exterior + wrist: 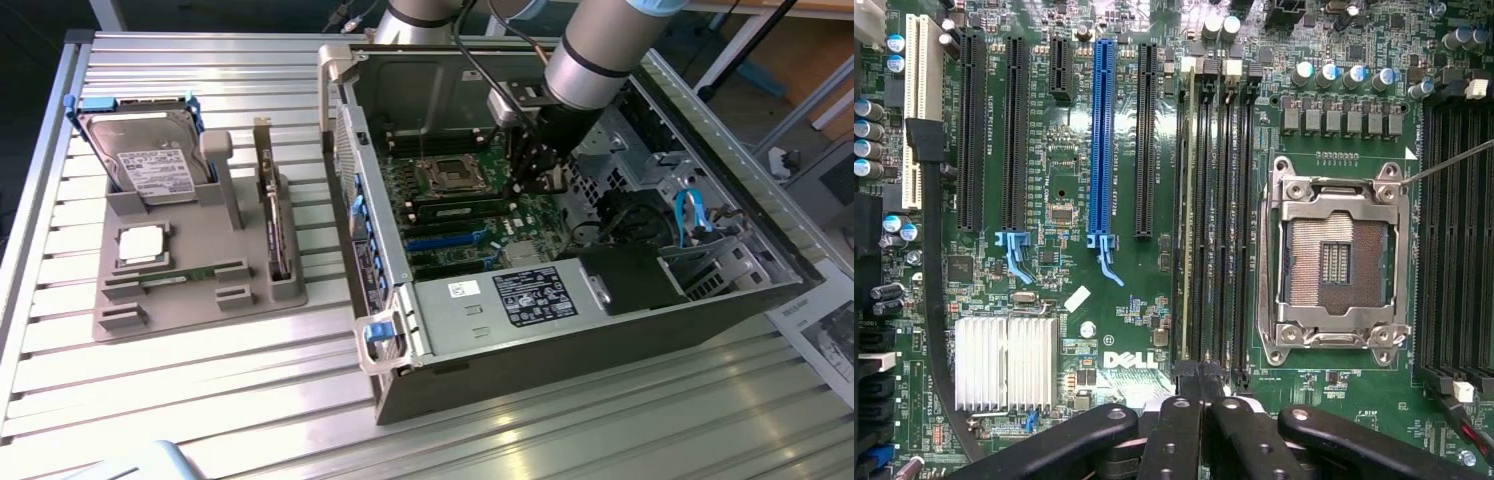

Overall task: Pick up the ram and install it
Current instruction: 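Press down the ram until it locks into place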

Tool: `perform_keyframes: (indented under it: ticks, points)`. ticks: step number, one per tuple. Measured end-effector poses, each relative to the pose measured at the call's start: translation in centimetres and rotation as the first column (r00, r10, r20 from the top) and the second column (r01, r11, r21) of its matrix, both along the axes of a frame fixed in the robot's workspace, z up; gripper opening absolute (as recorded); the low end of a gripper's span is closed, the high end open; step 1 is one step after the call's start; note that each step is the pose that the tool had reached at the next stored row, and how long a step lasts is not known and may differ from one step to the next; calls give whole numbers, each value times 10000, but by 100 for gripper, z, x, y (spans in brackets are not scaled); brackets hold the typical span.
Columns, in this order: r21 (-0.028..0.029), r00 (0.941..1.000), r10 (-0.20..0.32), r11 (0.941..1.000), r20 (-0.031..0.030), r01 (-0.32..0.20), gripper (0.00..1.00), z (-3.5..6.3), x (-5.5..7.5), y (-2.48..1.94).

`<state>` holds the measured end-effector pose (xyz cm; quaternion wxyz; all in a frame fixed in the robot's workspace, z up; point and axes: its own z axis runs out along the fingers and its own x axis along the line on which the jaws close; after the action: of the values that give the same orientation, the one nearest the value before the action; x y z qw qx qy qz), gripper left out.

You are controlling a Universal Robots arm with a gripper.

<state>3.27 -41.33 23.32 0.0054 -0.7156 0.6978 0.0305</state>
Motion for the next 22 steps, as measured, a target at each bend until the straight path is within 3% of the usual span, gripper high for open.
perform_keyframes:
  ticks: [15,22]
  points:
    - [12,10000,-1,10000,3,1,10,-9,-2,1]
    - [-23,10000,0,10000,-2,0,10,172,-2,0]
